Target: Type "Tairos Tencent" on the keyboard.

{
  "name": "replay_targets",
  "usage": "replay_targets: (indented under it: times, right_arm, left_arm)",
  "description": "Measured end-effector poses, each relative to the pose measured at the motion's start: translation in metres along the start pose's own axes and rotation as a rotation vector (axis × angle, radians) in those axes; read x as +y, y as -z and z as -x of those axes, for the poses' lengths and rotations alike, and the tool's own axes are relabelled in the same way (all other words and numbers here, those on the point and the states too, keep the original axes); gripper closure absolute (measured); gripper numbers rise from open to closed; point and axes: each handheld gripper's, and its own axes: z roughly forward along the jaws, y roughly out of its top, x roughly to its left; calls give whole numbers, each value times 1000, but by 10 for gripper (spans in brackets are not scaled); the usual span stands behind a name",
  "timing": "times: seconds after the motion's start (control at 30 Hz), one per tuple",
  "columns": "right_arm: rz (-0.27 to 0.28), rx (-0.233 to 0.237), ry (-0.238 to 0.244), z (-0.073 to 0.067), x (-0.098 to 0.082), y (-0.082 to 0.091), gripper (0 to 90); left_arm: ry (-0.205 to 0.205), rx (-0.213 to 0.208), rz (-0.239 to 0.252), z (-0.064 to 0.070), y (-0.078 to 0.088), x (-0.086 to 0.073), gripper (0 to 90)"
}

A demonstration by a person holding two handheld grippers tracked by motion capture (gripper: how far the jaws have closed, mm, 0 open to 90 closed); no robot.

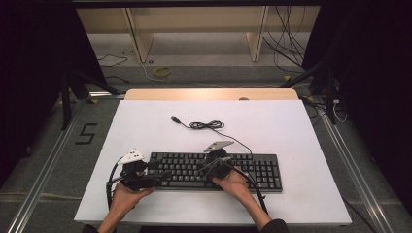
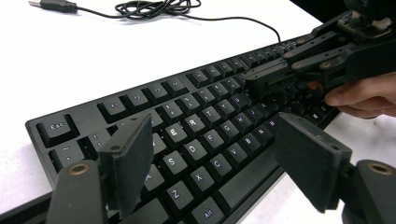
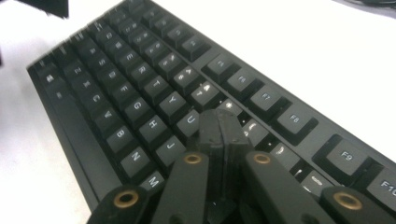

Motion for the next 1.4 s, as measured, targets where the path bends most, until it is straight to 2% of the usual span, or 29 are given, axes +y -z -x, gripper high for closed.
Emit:
replay_targets:
  times: [0.03, 0.13, 0.33, 0.43, 0.5, 0.7, 0.73, 0.83, 0.97, 1.0, 1.17, 1.4]
  right_arm:
    - [25, 17, -20, 2, 1, 4, 875]
    - [54, 30, -22, 2, 2, 10, 840]
    - [84, 41, -20, 2, 1, 18, 741]
    - [97, 53, -29, 4, -1, 24, 648]
    - [102, 55, -27, 4, -1, 25, 638]
    - [124, 71, -35, 4, -2, 33, 553]
    - [126, 72, -36, 3, -2, 34, 535]
    - [125, 71, -37, 2, -3, 36, 510]
    - [133, 77, -37, 2, -4, 38, 499]
    - [137, 79, -34, 2, -5, 40, 486]
    - [153, 82, -36, 4, -9, 44, 470]
    - [171, 97, -37, 5, -13, 50, 430]
  left_arm:
    - [2, 1, 2, 0, 0, 0, 282]
    - [-2, 3, -3, -2, -1, 1, 286]
    - [-2, 4, -13, -1, -5, 2, 305]
    - [-10, 7, -19, -1, -7, 3, 333]
    - [-13, 15, -25, -1, -8, 5, 338]
    - [-9, 17, -30, -1, -8, 7, 429]
    - [-2, 14, -29, -2, -8, 7, 474]
    - [-2, 1, -38, -2, -9, 9, 518]
    - [-13, 4, -50, -2, -11, 11, 556]
    - [-14, 10, -55, -1, -12, 12, 612]
    - [-36, 25, -81, -2, -18, 14, 717]
    - [-51, 38, -104, -3, -24, 16, 816]
